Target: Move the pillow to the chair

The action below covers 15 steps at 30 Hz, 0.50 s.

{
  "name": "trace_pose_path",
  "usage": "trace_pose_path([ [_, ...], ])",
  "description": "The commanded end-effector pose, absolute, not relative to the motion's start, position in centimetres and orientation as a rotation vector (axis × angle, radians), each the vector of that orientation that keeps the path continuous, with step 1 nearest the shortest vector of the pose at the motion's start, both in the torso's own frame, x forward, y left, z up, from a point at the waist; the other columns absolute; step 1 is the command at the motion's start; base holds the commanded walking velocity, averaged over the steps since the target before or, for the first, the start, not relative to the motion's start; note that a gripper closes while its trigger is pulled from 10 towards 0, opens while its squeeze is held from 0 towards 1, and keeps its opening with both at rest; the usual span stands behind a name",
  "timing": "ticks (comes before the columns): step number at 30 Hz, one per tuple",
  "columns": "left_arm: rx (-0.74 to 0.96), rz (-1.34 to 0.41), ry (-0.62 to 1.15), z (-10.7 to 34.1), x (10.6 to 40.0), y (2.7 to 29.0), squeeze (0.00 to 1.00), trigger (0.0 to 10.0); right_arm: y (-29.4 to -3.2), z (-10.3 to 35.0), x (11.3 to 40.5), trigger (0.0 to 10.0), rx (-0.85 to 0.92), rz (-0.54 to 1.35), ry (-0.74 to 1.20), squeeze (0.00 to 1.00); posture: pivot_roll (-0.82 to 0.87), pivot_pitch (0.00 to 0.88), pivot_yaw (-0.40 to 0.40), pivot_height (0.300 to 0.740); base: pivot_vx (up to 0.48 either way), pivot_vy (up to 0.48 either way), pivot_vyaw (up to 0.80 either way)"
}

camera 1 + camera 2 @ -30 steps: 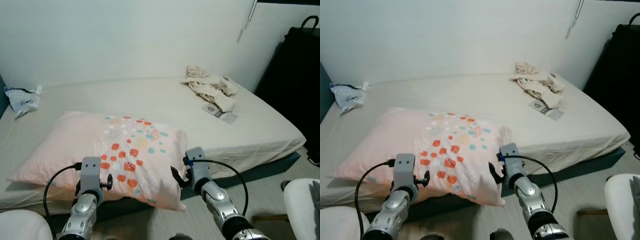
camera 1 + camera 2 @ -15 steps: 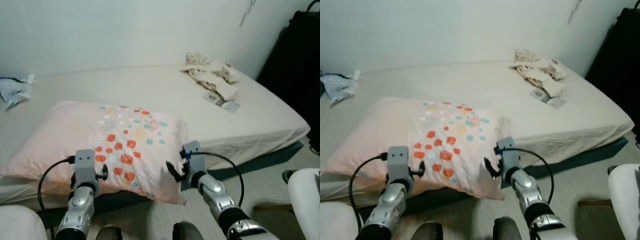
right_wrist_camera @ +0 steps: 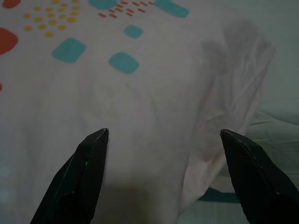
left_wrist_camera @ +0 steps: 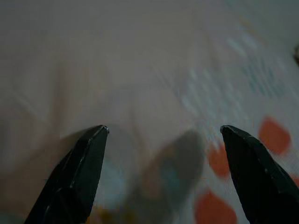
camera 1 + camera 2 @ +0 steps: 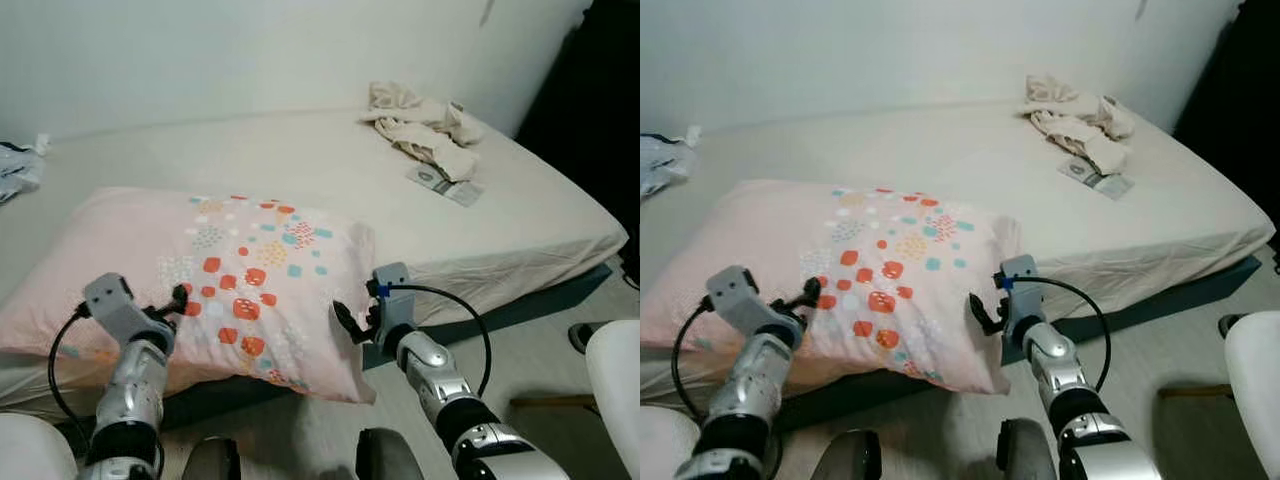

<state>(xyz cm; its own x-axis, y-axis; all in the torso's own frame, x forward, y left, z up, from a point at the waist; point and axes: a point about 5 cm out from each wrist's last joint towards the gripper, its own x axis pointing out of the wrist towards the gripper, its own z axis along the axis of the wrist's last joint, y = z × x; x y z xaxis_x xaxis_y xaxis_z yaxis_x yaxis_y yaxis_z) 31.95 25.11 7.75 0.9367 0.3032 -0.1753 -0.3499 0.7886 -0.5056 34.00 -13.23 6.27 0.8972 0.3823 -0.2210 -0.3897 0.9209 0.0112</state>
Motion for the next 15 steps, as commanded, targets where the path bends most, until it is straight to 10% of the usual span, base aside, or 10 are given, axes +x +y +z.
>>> trace_pose_path([
  [1, -0.569, 0.397, 0.096, 7.4, 31.7, 26.1, 0.00, 10.0, -12.9, 6.2, 34.0, 10.0, -0.016, 0.420, 0.227, 0.00, -0.02, 0.128, -0.066, 0.591, 0.000, 0.000, 0.00],
  [15, -0.498, 0.583, 0.283, 5.6, 30.2, 30.0, 0.00, 10.0, -11.9, 6.7, 34.3, 10.0, -0.030, 0.458, 0.226, 0.00, -0.03, 0.146, -0.064, 0.571, 0.000, 0.000, 0.00],
])
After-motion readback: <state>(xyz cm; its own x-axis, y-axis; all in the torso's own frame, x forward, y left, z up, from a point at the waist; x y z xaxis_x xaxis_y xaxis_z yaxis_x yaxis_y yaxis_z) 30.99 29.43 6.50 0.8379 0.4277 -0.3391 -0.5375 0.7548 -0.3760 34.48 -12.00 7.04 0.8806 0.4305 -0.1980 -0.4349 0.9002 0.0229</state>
